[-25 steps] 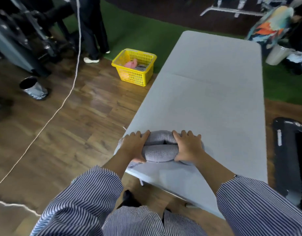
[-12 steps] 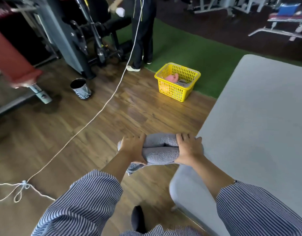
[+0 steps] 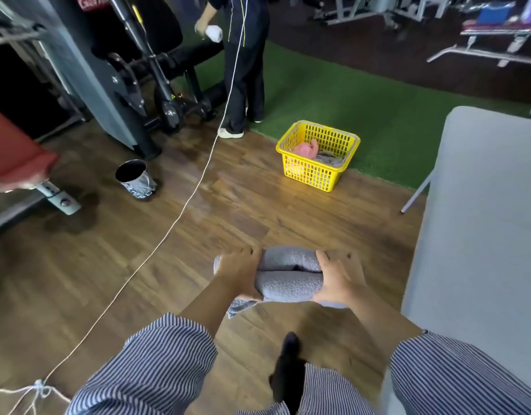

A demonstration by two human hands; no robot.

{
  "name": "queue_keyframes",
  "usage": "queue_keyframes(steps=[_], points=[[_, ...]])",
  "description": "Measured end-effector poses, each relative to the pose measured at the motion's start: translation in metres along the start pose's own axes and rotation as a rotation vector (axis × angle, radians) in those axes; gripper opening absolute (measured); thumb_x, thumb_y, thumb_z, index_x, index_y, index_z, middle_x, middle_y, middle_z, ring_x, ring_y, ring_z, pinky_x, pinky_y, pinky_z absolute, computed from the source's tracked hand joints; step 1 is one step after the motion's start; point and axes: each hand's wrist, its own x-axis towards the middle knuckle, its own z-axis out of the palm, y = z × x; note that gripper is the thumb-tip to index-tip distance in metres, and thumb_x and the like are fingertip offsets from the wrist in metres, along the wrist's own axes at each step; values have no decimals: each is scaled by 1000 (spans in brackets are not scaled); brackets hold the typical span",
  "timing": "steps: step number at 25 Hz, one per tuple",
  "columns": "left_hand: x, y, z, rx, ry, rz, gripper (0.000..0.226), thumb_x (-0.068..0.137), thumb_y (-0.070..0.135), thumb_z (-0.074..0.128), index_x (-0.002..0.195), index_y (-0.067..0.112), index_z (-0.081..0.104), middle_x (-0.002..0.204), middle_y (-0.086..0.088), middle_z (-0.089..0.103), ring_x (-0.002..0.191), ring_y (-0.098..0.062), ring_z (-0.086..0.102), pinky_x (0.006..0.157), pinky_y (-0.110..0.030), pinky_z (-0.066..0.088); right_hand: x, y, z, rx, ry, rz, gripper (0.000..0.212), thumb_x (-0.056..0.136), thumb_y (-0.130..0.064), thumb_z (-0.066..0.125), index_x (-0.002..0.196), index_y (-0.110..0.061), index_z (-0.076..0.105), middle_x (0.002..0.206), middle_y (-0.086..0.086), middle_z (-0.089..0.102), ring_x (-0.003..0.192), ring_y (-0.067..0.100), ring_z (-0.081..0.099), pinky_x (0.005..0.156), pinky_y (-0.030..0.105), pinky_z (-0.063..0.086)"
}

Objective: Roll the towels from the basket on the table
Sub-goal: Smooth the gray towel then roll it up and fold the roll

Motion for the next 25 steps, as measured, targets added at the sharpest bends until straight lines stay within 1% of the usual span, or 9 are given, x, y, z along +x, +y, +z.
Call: queue_keyframes(steps=[3, 6, 10, 15, 17, 19, 20, 22, 25], points=[[55, -28, -11, 4, -21, 8, 95, 62, 59, 76, 133, 19, 28, 127, -1, 49, 114, -23, 52, 79, -36, 43, 60, 7, -6, 16, -27, -6, 105, 37, -80, 36, 123, -20, 38, 116, -2, 54, 108, 21, 50, 89, 40, 34], [122, -67, -34, -3, -7, -9, 91, 62, 60, 75, 129, 21, 30, 124, 0, 51, 112, -23, 52, 76, -36, 41, 142, 19, -27, 28, -18, -34, 104, 40, -81, 48, 124, -21, 37, 114, -2, 54, 105, 21, 51, 88, 40, 37], [210, -108, -67, -14, 13, -23, 90, 62, 60, 74, 130, 22, 28, 123, 2, 49, 111, -21, 51, 69, -32, 32, 236, 43, -56, 127, 4, -24, 105, 47, -66, 65, 136, -26, 26, 116, -1, 51, 106, 26, 52, 84, 37, 43], [314, -127, -87, 2, -19, 52, 97, 62, 62, 72, 136, 20, 25, 127, 0, 47, 114, -23, 50, 71, -34, 34, 319, 84, -66, 138, -7, 30, 104, 42, -72, 55, 134, -32, 24, 106, -1, 54, 104, 26, 52, 77, 38, 46], [362, -131, -92, 27, -22, 101, 97, 63, 61, 70, 138, 19, 24, 127, -2, 46, 115, -25, 49, 78, -37, 39, 352, 104, -68, 147, -33, 71, 108, 41, -74, 49, 136, -32, 23, 112, 0, 51, 111, 26, 48, 82, 40, 42], [414, -136, -98, 18, -40, 168, 94, 63, 60, 69, 136, 19, 26, 127, -2, 48, 114, -26, 49, 84, -38, 40, 387, 123, -65, 144, -59, 126, 109, 46, -72, 55, 140, -28, 22, 118, 0, 49, 114, 25, 47, 84, 41, 40], [445, -139, -103, 33, -44, 205, 91, 63, 58, 69, 134, 19, 28, 126, -2, 49, 113, -26, 50, 84, -38, 40, 406, 134, -62, 132, -39, 165, 108, 46, -71, 58, 139, -26, 25, 115, 0, 52, 111, 25, 51, 82, 41, 43], [495, -142, -117, 60, -24, 270, 88, 64, 55, 71, 133, 19, 30, 125, -2, 50, 112, -26, 51, 83, -37, 41, 435, 154, -65, 156, -47, 272, 109, 34, -75, 57, 128, -24, 36, 98, -1, 61, 90, 24, 63, 67, 41, 51], [569, -142, -136, 59, -16, 380, 95, 62, 55, 72, 138, 19, 28, 126, -2, 48, 113, -26, 51, 84, -38, 43, 472, 187, -68, 273, -65, 436, 107, 18, -76, 52, 111, -23, 50, 79, -6, 61, 67, 18, 65, 50, 35, 51]])
